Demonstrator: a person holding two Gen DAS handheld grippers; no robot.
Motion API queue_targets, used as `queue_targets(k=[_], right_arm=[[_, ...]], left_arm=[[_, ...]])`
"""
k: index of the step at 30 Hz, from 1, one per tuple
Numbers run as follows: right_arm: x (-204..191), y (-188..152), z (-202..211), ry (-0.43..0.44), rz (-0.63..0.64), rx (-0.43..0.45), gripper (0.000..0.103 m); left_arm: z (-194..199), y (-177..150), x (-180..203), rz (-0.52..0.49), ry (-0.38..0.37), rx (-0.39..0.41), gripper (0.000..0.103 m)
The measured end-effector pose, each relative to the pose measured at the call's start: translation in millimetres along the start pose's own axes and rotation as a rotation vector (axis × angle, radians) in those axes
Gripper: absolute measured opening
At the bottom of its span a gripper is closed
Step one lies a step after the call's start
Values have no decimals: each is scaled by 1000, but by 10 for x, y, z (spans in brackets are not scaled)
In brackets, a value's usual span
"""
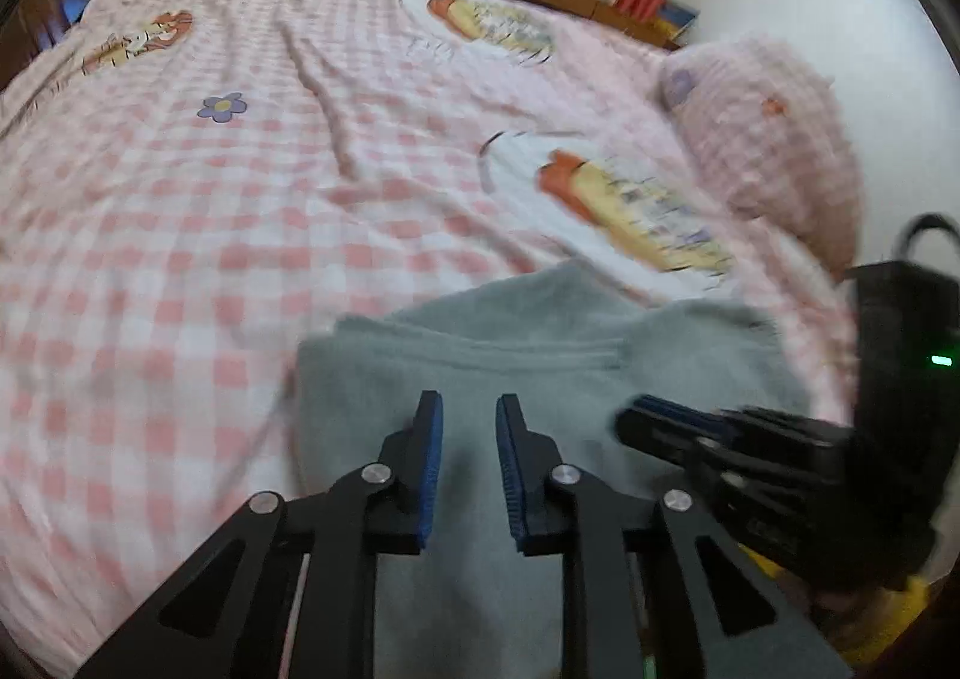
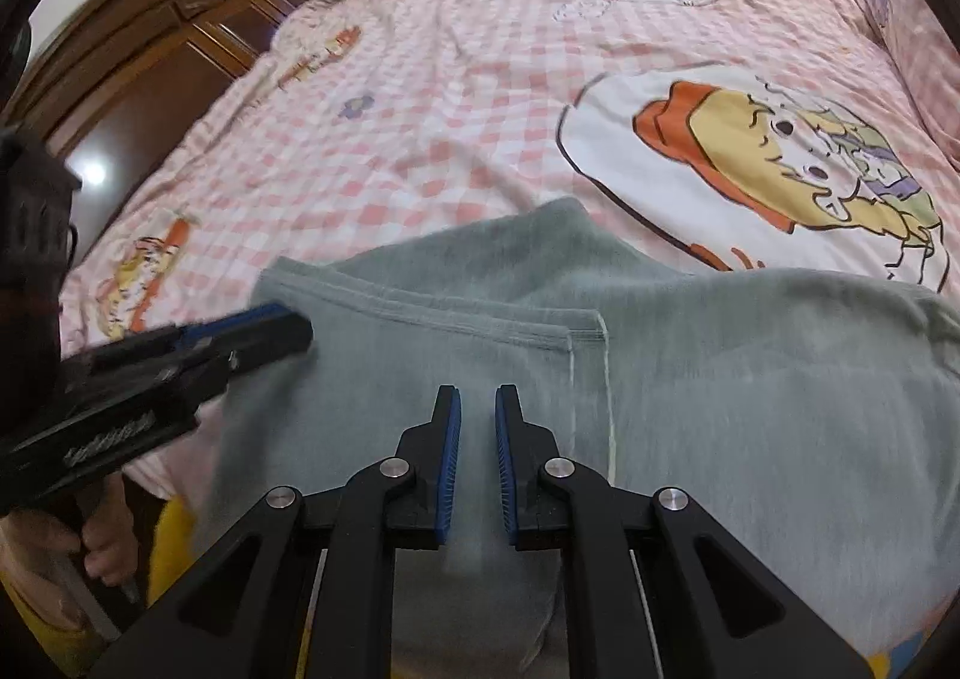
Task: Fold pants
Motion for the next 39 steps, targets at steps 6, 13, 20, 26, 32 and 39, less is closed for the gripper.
queue_targets(k=[6,13,20,26,32,39], right_arm=[[160,-8,-236,6,-42,-17,8],[153,1,-53,-1,-28,-9,8],[-26,-205,170,16,45,-33,9],[-34,-525,195,4,51,-75,9],[15,-664,279,16,15,-91,9],[-49,-670,356,-10,26,-103,10]], left_arm=[[-440,119,-304,70,42,-58,7],[-248,86,-269,53,38,-52,6],[23,-273,-188,35,54,-89,7],[117,-537,-230,79,63,-92,8],[244,-685,-240,95,69,-102,12],[302,-825,-238,86,81,-116,18]])
Point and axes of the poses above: each gripper's, at about its wrist camera, not at the fingertips, and z roughly against the way its jaws point, x to its right, y to its top, the point moved 4 cm from there along -z, roughly the way its jaws point, and after that the axes turned 11 degrees about z, right-handed, at the moved point
